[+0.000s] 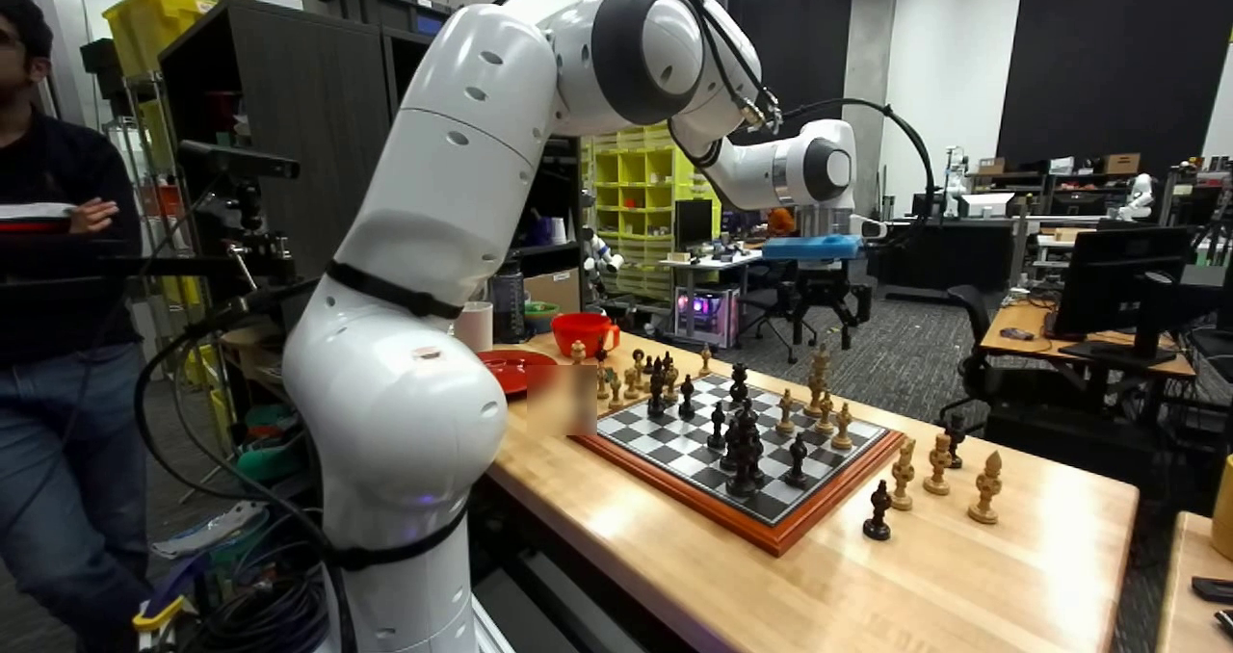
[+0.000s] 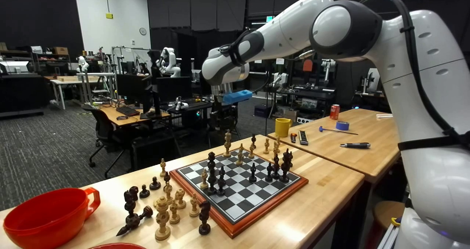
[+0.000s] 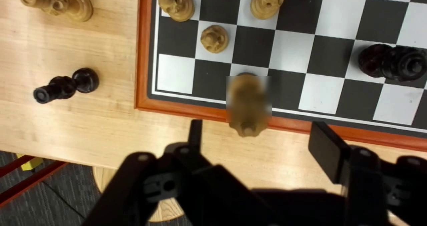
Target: Move a chess piece forward on the chess board
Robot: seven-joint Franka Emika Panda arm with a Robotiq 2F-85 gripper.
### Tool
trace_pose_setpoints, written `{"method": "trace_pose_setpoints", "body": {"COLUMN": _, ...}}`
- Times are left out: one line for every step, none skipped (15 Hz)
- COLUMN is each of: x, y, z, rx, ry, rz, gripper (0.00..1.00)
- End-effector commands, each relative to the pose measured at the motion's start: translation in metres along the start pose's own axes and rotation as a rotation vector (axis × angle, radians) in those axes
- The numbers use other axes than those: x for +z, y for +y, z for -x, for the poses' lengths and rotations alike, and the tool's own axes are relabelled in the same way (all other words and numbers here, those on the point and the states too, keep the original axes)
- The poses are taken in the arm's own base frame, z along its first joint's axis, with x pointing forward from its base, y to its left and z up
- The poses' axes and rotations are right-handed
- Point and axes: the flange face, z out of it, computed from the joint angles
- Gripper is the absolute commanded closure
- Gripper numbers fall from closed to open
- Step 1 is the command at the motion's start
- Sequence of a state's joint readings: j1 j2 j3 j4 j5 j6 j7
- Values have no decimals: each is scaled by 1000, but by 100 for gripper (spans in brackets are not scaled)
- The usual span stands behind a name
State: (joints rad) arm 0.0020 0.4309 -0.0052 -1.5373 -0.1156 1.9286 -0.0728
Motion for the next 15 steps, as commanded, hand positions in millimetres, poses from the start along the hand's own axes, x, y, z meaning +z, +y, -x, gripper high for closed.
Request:
{"method": "trace_pose_setpoints", "body": {"x": -39, "y": 2, "z": 31, "rx": 12, "ry": -6, "rz": 3, "gripper": 0}}
{"method": "trace_pose_setpoints", "body": {"x": -49, "y": 0, "z": 41, "rx": 14, "ry": -3, "rz": -5, "gripper": 0}}
{"method": "trace_pose_setpoints", "body": {"x": -60, "y": -2, "z": 54, "rx": 11, "ry": -4, "rz": -15, "gripper": 0}}
{"method": "trace_pose_setpoints", "body": {"x": -71, "y": -4, "z": 67, "rx": 13, "ry": -7, "rz": -18, "gripper": 0}}
{"method": "trace_pose_setpoints", "body": {"x": -81, "y": -6, "z": 81, "rx": 13, "ry": -4, "rz": -20, "gripper": 0}}
{"method": "trace_pose_setpoints", "body": {"x": -92, "y": -10, "z": 97, "rx": 11, "ry": 9, "rz": -22, "gripper": 0}}
{"method": "trace_pose_setpoints", "body": {"x": -101, "y": -14, "z": 111, "rx": 9, "ry": 24, "rz": -27, "gripper": 0}}
{"method": "trace_pose_setpoints", "body": {"x": -109, "y": -18, "z": 126, "rx": 10, "ry": 39, "rz": -37, "gripper": 0}}
{"method": "trace_pose_setpoints", "body": {"x": -117, "y": -24, "z": 142, "rx": 11, "ry": 53, "rz": -51, "gripper": 0}}
{"method": "trace_pose_setpoints", "body": {"x": -123, "y": -29, "z": 159, "rx": 3, "ry": 65, "rz": -50, "gripper": 0}}
{"method": "trace_pose_setpoints", "body": {"x": -130, "y": -34, "z": 176, "rx": 12, "ry": 75, "rz": -51, "gripper": 0}}
{"method": "trace_pose_setpoints", "body": {"x": -137, "y": -39, "z": 193, "rx": 8, "ry": 87, "rz": -68, "gripper": 0}}
{"method": "trace_pose_setpoints", "body": {"x": -129, "y": -28, "z": 151, "rx": 0, "ry": 56, "rz": -54, "gripper": 0}}
{"method": "trace_pose_setpoints", "body": {"x": -134, "y": -32, "z": 166, "rx": -3, "ry": 66, "rz": -59, "gripper": 0}}
{"method": "trace_pose_setpoints", "body": {"x": -138, "y": -35, "z": 178, "rx": -4, "ry": 73, "rz": -61, "gripper": 0}}
